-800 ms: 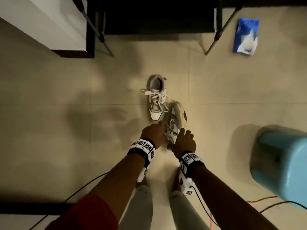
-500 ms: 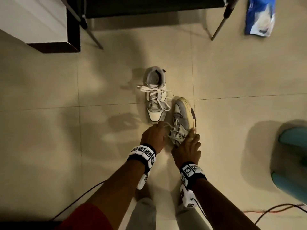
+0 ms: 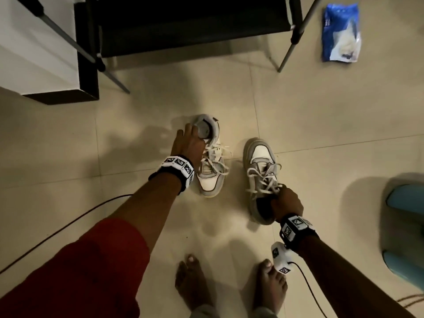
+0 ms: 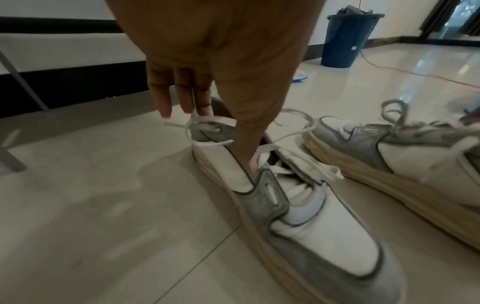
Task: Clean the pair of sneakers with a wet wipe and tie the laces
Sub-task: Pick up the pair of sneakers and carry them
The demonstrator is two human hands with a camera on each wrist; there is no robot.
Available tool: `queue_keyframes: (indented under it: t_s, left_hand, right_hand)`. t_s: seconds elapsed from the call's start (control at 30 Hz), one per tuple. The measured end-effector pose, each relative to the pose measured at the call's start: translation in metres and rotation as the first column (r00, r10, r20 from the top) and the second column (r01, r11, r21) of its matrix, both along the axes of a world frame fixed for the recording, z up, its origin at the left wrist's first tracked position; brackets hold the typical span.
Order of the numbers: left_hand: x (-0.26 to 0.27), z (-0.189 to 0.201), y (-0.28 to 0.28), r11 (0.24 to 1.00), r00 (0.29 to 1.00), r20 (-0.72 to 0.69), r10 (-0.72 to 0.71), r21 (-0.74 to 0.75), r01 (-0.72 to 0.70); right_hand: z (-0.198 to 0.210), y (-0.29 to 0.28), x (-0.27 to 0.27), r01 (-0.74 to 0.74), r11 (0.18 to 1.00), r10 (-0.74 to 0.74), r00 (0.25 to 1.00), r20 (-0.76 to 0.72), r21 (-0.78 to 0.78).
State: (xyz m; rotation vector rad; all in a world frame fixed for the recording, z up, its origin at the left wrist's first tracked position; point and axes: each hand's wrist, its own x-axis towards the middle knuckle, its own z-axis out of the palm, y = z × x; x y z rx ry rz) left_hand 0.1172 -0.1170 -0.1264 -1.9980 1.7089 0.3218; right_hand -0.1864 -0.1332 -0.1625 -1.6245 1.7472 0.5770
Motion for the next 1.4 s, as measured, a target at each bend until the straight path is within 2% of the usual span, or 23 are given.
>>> queue_keyframes:
  t_s: [0.07,0.13,0.2,0.27,0.3,0.33,0.37,0.43,0.47,0.5,0.53,0.57,0.6,0.63,0.7,0.73,0.77,0.83,0.9,1.0,1.13,1.23,1.4]
  left_hand:
    - [0.005,-0.006,-0.002,0.994,0.995,0.017,-0.101,0.033,0.100]
    - [-0.001,-0.010,0.002,0.996,0.996,0.024,-0.090,0.027,0.089]
    - [-0.015,-0.010,0.013,0.997,0.998,0.003,0.064,-0.032,-0.064]
    - [-0.035,-0.004,0.023,0.943,0.943,-0.063,0.328,-0.030,-0.330]
    - [-0.045,-0.003,0.026,0.877,0.872,-0.117,0.476,-0.011,-0.480]
    - [-0.056,-0.004,0.031,0.777,0.758,-0.211,0.617,0.016,-0.629]
    - [-0.067,-0.006,0.036,0.652,0.597,-0.351,0.721,0.054,-0.756]
    - [-0.087,-0.009,0.050,0.444,0.242,-0.611,0.754,0.201,-0.873]
    - [-0.097,-0.009,0.056,0.401,0.136,-0.677,0.724,0.252,-0.881]
    - [-0.106,-0.011,0.062,0.390,0.090,-0.703,0.705,0.278,-0.878]
    - [-0.111,-0.009,0.068,0.407,0.086,-0.715,0.694,0.291,-0.866]
    - [-0.115,-0.006,0.074,0.451,0.126,-0.716,0.687,0.284,-0.846]
    - [-0.115,-0.004,0.081,0.522,0.223,-0.709,0.669,0.235,-0.820]
    - [-0.113,-0.003,0.088,0.619,0.380,-0.666,0.642,0.158,-0.769]
    - [-0.107,-0.001,0.103,0.818,0.690,-0.488,0.534,0.091,-0.569]
    - [-0.104,-0.001,0.109,0.877,0.780,-0.414,0.469,0.112,-0.468]
    - [-0.101,-0.002,0.114,0.903,0.823,-0.374,0.428,0.142,-0.405]
    - [-0.100,-0.008,0.117,0.928,0.855,-0.366,0.367,0.198,-0.314]
    - [-0.103,-0.014,0.111,0.945,0.877,-0.380,0.295,0.254,-0.208]
    - [-0.111,-0.016,0.100,0.943,0.887,-0.383,0.256,0.302,-0.141]
    - [-0.121,0.010,0.087,0.931,0.892,-0.339,0.298,0.311,-0.193]
    - [-0.123,0.060,0.074,0.919,0.858,-0.373,0.353,0.309,-0.244]
    - [-0.137,0.196,0.056,0.912,0.851,-0.413,0.324,0.375,-0.165]
  right_hand:
    - [-0.002,0.002,0.001,0.045,0.999,-0.045,0.998,0.035,-0.003]
    - [-0.004,0.005,0.002,0.112,0.994,-0.112,0.992,0.051,-0.005]
    - [-0.002,0.007,0.004,0.158,0.987,-0.157,0.986,0.057,-0.020]
    - [0.003,0.009,0.010,0.145,0.989,-0.144,0.987,0.069,0.002]
    - [0.007,0.009,0.013,0.118,0.992,-0.121,0.989,0.080,0.043]
    - [0.010,0.010,0.014,0.095,0.991,-0.103,0.991,0.086,0.089]
    - [0.012,0.013,0.016,0.091,0.990,-0.102,0.990,0.098,0.110]
    - [0.012,0.019,0.017,0.134,0.986,-0.146,0.981,0.127,0.097]
    - [0.014,0.023,0.017,0.181,0.982,-0.187,0.972,0.139,0.058]
    - [0.017,0.027,0.014,0.221,0.975,-0.218,0.965,0.145,-0.002]
    - [0.021,0.031,0.012,0.227,0.969,-0.212,0.967,0.142,-0.098]
    - [0.025,0.037,0.010,0.202,0.955,-0.174,0.974,0.142,-0.218]
    - [0.031,0.042,0.010,0.161,0.930,-0.119,0.982,0.145,-0.330]
    - [0.038,0.047,0.011,0.121,0.909,-0.064,0.986,0.153,-0.399]
    - [0.044,0.057,0.015,0.038,0.931,0.043,0.977,0.210,-0.363]
    - [0.043,0.064,0.017,-0.037,0.952,0.107,0.970,0.219,-0.303]
    - [0.038,0.071,0.019,-0.134,0.960,0.187,0.960,0.209,-0.245]
    - [0.027,0.081,0.023,-0.346,0.931,0.358,0.926,0.117,-0.112]
    - [0.022,0.083,0.027,-0.458,0.889,0.458,0.889,0.000,-0.006]
    - [0.021,0.072,0.029,-0.494,0.866,0.500,0.860,-0.105,0.082]
    - [0.038,0.058,0.026,-0.486,0.865,0.497,0.864,-0.083,0.120]
    - [0.084,0.042,0.026,-0.427,0.901,0.430,0.902,-0.029,0.080]
    - [0.215,0.016,0.008,-0.359,0.928,0.356,0.933,0.045,0.100]
